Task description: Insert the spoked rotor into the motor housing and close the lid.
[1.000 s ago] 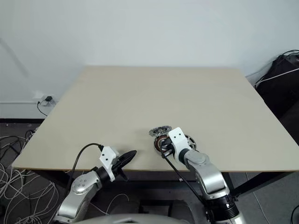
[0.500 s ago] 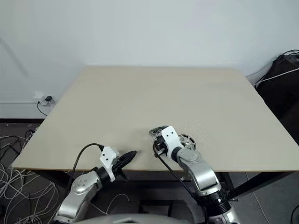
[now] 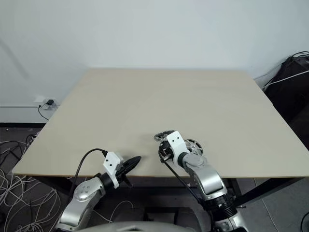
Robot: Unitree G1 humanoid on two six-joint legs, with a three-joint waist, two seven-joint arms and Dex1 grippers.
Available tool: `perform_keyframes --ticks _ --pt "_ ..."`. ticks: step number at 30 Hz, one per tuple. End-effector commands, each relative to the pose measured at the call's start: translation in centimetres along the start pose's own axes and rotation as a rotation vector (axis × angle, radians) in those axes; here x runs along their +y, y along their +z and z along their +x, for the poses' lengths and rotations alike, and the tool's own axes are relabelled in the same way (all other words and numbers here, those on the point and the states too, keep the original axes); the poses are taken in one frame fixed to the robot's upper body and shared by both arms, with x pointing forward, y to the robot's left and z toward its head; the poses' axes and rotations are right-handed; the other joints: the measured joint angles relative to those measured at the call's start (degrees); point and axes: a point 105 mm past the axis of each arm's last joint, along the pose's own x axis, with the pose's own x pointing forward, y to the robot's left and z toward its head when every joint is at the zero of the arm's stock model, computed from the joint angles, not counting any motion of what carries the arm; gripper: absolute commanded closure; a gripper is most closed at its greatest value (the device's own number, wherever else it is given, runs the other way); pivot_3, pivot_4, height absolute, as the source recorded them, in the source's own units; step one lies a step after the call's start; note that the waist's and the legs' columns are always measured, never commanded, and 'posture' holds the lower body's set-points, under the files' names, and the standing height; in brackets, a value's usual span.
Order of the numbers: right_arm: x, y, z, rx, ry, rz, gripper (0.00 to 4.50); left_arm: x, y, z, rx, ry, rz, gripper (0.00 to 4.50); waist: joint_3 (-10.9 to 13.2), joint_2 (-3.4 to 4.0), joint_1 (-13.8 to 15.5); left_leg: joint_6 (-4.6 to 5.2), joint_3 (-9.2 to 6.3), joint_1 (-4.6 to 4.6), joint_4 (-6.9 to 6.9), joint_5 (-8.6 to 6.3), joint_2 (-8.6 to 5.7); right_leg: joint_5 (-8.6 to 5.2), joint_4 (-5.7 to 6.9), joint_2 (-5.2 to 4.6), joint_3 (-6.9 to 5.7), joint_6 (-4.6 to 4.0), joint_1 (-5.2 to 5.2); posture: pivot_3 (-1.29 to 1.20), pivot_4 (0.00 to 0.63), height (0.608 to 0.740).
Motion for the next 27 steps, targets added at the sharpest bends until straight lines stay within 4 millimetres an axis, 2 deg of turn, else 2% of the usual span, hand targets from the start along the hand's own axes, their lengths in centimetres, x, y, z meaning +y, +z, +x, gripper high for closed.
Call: perform_keyframes --ticks 1,6,13,17,27 --pt "-0.7 0.9 -0.5 -0.043 -0.029 -0.006 4.47 -0.1 1.2 0.3 -0.038 -0.01 0.029 4.5 0.0 0.0 -0.01 0.0 0.0 0.0 0.0 0.0 0.0 0.0 0.0 0.0 0.0 0.0 0.0 0.0 0.0 0.74" --pt "-0.9 0.9 -0.6 -0.046 -0.035 -0.004 4.47 -0.1 1.2 0.4 -0.037 -0.013 0.031 4.5 0.0 0.0 0.0 0.0 0.0 0.0 0.0 0.0 0.0 0.0 0.0 -0.01 0.0 0.0 0.0 0.0 0.0 0.74" --pt "0.4 1.9 -1.1 -0.096 0.032 -0.005 4.47 -0.1 1.2 0.4 -0.034 -0.016 0.031 4.5 0.01 0.01 -0.02 0.01 0.0 -0.02 -0.01 0.0 0.0 0.0 0.0 -0.01 0.0 0.0 -0.01 0.0 0.0 0.74" --pt "0.0 2.6 -1.1 -0.128 0.002 0.003 4.47 -0.1 1.2 0.4 -0.032 -0.019 0.031 4.5 0.01 0.01 0.0 0.0 0.0 -0.02 0.0 0.0 0.01 0.0 0.0 -0.01 0.0 0.0 -0.01 0.0 0.0 0.74" --pt "-0.7 2.4 -0.1 -0.111 -0.037 0.01 4.47 -0.1 1.2 0.5 -0.033 -0.018 0.028 4.5 0.02 0.02 -0.04 0.0 0.0 -0.02 -0.01 0.0 0.0 0.0 -0.01 0.0 0.0 0.0 -0.02 0.0 0.0 0.74"
